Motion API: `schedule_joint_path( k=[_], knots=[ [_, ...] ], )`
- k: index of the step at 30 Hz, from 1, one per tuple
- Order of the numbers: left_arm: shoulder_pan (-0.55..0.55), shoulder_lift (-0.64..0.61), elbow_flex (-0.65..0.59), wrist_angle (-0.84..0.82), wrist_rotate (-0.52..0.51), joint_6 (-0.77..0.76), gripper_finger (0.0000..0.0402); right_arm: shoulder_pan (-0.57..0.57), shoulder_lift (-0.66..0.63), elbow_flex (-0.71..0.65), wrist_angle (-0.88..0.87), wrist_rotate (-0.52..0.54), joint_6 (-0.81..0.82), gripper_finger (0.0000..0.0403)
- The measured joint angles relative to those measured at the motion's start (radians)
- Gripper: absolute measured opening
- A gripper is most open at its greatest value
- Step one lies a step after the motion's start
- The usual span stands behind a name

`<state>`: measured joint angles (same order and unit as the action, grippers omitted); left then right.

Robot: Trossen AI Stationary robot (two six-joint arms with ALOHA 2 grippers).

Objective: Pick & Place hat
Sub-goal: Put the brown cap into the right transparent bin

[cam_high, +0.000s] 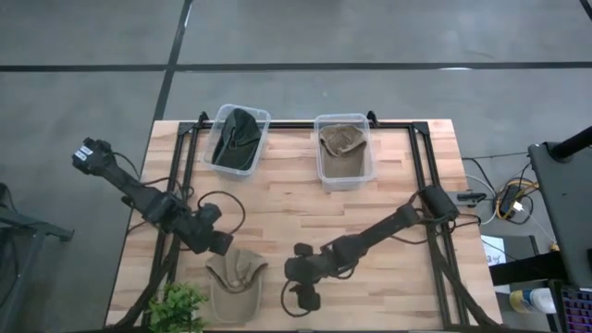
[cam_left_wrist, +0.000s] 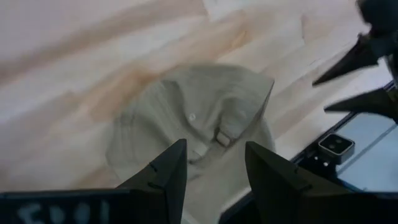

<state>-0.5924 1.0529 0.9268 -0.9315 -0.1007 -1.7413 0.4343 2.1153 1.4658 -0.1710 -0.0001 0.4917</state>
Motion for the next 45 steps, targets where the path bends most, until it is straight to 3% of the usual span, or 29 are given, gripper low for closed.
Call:
schedule_joint_path(
  k=[7,21,29,36,45],
  knots=[
    [-0.102,0.061,0.0,0.078,0.013,-0.218,0.0154,0.004,-0.016,0.0,-0.115,0.056,-0.086,0.0192],
    [-0.201,0.253,0.0,0.287,0.155,-0.403,0.0154,0.004,-0.034,0.0,-0.199,0.082,-0.172,0.0192],
    [-0.21,0.286,0.0,0.27,0.208,-0.437,0.0154,0.004,-0.034,0.0,-0.217,0.082,-0.189,0.0192],
    [-0.21,0.292,0.0,0.156,0.28,-0.484,0.0154,0.004,-0.034,0.0,-0.217,0.082,-0.198,0.0192],
    [-0.21,0.296,0.0,0.137,0.255,-0.482,0.0154,0.004,-0.034,0.0,-0.217,0.081,-0.203,0.0192]
  ],
)
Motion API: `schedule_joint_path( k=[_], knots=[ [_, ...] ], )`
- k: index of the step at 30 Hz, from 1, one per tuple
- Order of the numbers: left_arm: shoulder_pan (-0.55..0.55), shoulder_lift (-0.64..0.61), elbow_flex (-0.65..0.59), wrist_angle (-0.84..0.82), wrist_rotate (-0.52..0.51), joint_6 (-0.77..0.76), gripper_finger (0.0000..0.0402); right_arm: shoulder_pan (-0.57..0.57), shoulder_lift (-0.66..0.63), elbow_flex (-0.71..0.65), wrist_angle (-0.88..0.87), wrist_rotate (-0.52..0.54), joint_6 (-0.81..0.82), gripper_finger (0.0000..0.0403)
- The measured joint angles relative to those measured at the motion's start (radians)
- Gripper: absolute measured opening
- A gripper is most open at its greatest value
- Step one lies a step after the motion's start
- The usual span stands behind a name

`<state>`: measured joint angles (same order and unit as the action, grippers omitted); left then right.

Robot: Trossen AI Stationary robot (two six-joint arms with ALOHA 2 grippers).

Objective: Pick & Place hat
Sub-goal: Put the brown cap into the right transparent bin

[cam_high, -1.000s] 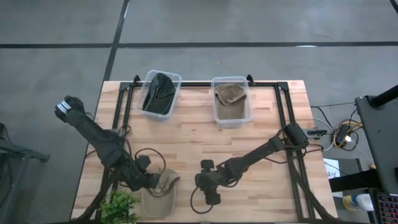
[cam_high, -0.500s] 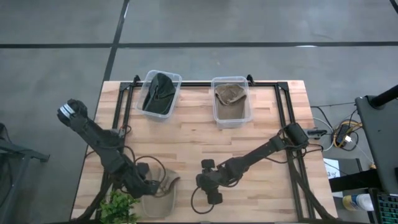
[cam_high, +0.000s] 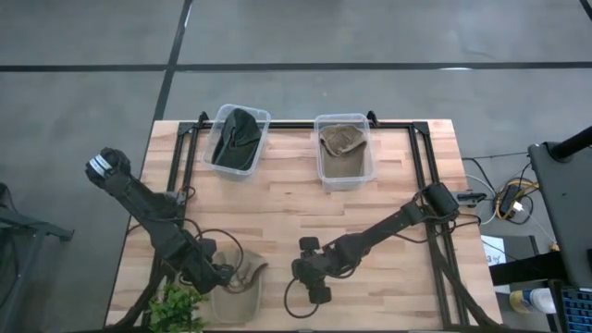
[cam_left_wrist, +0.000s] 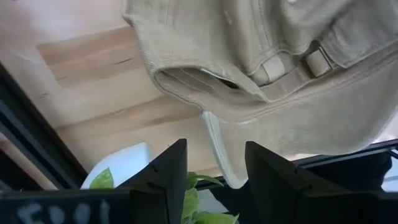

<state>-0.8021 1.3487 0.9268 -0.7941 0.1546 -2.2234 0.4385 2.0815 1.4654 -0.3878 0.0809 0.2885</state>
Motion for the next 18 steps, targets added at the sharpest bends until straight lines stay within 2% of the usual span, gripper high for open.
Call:
schedule_joint_path(
  k=[4,11,18],
  knots=[
    [0.0,0.001,-0.009,0.017,-0.008,-0.003,0.0154,0.0,0.0,0.0,0.0,0.0,-0.001,0.0192],
    [0.0,0.002,-0.066,0.142,-0.002,-0.018,0.0154,0.0,0.0,0.0,0.002,-0.001,0.003,0.0192],
    [0.0,0.012,-0.072,0.159,0.018,-0.023,0.0154,0.002,0.0,0.0,0.002,-0.001,0.004,0.0192]
  ],
)
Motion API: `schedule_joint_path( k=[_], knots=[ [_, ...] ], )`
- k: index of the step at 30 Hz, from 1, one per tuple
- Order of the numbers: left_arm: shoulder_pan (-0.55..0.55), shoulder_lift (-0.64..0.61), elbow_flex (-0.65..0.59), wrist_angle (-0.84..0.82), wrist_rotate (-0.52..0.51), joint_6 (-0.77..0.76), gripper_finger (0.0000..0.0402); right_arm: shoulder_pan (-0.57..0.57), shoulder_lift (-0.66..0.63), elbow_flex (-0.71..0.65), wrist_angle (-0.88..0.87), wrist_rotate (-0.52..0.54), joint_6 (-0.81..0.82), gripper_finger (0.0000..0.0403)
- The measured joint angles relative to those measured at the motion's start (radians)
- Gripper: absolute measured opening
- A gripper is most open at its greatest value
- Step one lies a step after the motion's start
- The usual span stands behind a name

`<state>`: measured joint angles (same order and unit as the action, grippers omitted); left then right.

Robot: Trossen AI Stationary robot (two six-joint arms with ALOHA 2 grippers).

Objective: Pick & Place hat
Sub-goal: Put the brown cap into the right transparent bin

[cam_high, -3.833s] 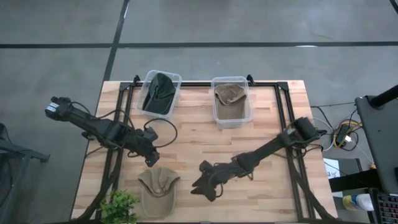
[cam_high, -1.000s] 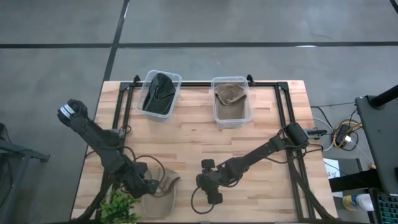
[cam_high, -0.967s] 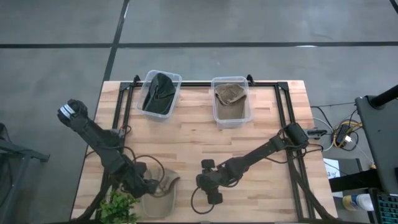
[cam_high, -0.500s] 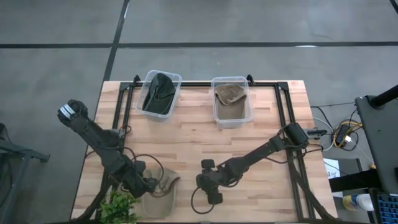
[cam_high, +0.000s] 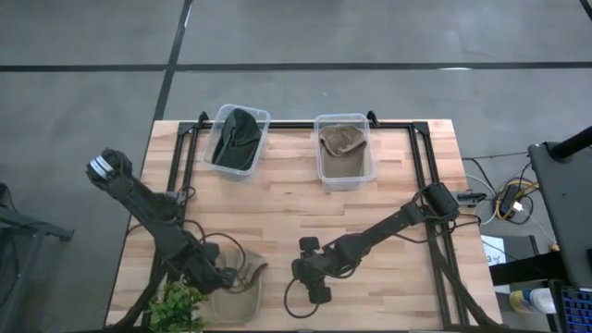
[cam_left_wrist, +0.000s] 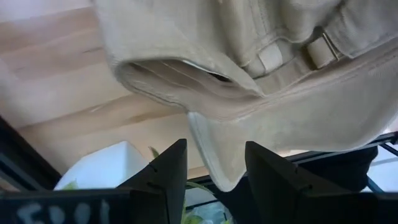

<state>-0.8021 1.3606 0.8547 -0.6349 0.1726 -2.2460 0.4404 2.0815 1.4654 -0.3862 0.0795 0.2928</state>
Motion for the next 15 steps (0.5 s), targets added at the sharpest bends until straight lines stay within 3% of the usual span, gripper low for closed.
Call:
schedule_joint_path(
  k=[10,15],
  knots=[
    [0.0,0.077,-0.001,0.061,0.04,0.039,0.0145,0.0,0.0,0.0,0.001,0.0,0.002,0.0192],
    [0.001,0.089,-0.001,0.059,0.046,0.059,0.009,0.0,0.0,0.0,0.001,0.0,0.002,0.0192]
  ],
)
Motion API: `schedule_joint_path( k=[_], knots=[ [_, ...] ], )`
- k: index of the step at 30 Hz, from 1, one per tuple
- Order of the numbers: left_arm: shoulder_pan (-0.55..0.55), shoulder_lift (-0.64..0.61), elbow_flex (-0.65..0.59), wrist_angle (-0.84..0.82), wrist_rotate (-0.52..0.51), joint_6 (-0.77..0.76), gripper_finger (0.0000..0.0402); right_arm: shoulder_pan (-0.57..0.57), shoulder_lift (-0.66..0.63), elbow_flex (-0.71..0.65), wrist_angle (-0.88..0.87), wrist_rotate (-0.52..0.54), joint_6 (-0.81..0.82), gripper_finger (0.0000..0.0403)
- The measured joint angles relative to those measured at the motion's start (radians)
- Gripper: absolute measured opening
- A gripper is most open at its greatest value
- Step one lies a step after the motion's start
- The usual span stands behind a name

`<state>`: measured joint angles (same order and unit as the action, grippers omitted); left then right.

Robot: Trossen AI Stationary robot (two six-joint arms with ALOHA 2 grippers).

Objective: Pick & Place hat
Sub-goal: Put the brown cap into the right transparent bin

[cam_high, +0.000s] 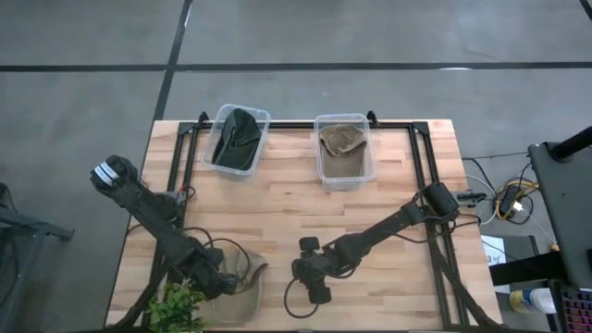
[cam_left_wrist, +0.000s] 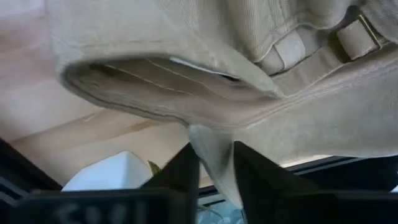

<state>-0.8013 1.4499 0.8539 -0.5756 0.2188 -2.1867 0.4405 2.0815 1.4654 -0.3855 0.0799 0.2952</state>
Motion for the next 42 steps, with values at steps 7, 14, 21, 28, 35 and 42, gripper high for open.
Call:
schedule_joint_path(
  k=[7,14,21,28,35,42],
  knots=[
    [0.001,-0.002,-0.004,0.007,-0.082,0.037,0.0013,0.0,0.0,0.0,-0.004,0.0,0.0,0.0192],
    [0.007,-0.016,-0.006,0.0,-0.209,0.062,0.0008,0.0,-0.034,0.0,-0.098,-0.001,0.001,0.0192],
    [0.008,-0.04,-0.006,-0.002,-0.377,0.101,0.0007,0.0,-0.089,0.0,-0.125,0.0,0.001,0.0192],
    [0.008,-0.047,-0.007,-0.003,-0.556,0.175,0.0007,0.0,-0.186,-0.002,-0.14,0.033,0.012,0.0192],
    [0.008,-0.047,-0.007,-0.002,-0.741,0.284,0.0007,0.0,-0.277,-0.003,-0.138,0.153,0.042,0.0192],
    [0.01,-0.047,0.019,0.005,-0.923,0.421,0.0008,0.029,-0.297,-0.003,-0.106,0.273,0.047,0.0192]
  ],
)
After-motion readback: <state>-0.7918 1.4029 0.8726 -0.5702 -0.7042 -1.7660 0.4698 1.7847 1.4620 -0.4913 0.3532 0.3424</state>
